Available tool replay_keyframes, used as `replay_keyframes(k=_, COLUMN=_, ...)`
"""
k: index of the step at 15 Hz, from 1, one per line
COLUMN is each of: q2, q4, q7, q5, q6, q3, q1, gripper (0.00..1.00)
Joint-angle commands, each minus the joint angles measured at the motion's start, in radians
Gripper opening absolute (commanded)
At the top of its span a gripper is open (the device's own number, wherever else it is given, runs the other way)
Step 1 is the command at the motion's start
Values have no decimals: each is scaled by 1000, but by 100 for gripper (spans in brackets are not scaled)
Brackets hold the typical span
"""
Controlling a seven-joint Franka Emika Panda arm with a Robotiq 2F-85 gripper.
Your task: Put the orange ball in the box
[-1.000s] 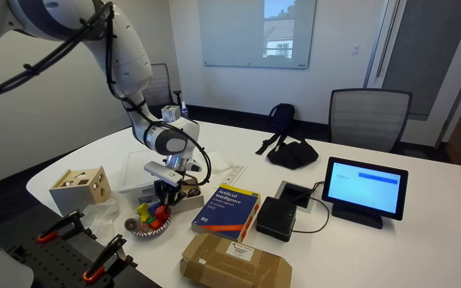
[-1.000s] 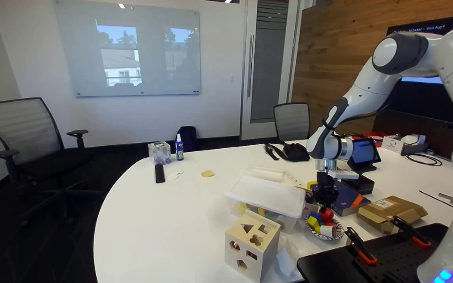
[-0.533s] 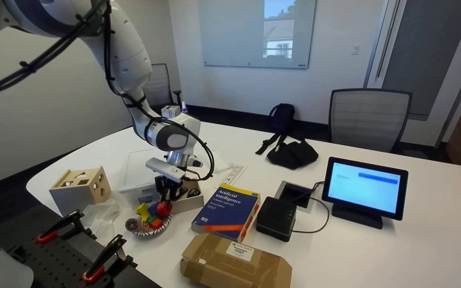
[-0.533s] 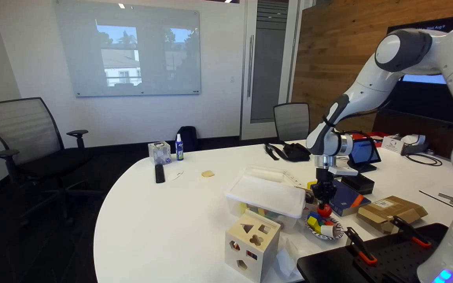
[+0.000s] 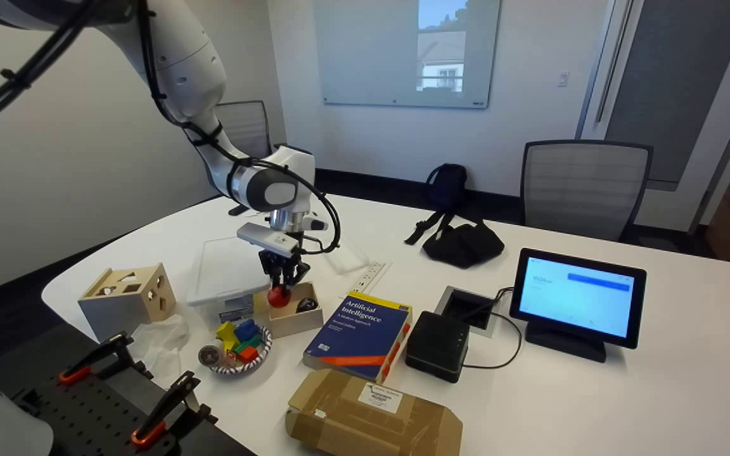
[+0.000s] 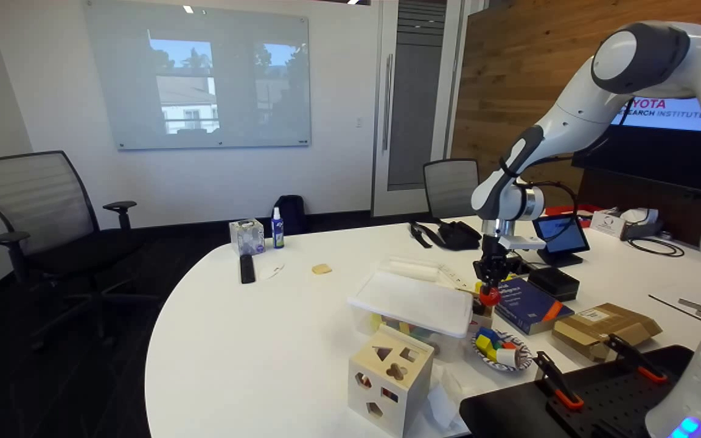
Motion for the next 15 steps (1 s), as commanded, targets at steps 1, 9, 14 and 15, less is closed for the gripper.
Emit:
replay_keyframes(k=1, q2=-12, q4=10, q7=109, q5=-28, q6=72, q3=-34, q1=69, gripper=7)
replay_keyframes(k=9, q2=22, q4=79, q7=247, q5=-105, q6=119, q3=-92, q1=159, gripper=7)
replay_keyframes(k=14, q2=46, q4=102, q7=233, q5=-109, q6=112, q3=-81, q1=155, gripper=7)
replay_keyframes(k=15, q2=50, q4=105, q7=235, q5=-108, q6=110, q3=-81, q1=155, gripper=53)
